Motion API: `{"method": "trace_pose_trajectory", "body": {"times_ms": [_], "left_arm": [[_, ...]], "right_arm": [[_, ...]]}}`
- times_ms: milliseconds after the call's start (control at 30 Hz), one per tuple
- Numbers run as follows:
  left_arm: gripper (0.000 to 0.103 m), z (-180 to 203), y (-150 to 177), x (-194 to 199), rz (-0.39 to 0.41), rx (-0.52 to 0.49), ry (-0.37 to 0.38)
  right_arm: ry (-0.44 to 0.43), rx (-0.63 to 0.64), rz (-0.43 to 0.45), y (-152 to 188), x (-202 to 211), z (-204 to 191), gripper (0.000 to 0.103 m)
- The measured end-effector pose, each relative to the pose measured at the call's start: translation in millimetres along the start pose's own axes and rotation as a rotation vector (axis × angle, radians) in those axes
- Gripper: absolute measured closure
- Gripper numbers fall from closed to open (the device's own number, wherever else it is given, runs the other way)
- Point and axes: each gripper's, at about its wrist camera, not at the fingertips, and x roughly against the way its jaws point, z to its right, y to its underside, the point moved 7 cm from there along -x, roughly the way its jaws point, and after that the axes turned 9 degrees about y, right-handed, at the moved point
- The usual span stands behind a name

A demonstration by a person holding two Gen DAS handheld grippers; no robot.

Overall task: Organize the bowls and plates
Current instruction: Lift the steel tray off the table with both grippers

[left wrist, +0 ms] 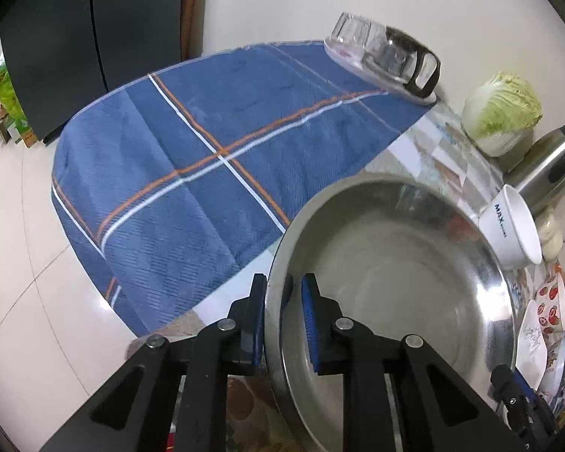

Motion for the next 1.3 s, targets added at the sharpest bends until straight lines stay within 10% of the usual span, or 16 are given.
{"method": "trace_pose_trajectory", "body": {"times_ms": [500, 1300], "left_arm": [[0.084, 34.8, -3.2, 45.0, 0.121, -0.039, 0.056], [0.084, 241.5, 16.4, 106.6, 0.191, -0.329, 0.261]], "right_arm": [[-0.036, -0.013, 0.102, -12.0, 48.9, 19.7, 0.078], [-0.019, -0.313, 0.354, -17.9, 162.7, 195.0, 0.078]]}}
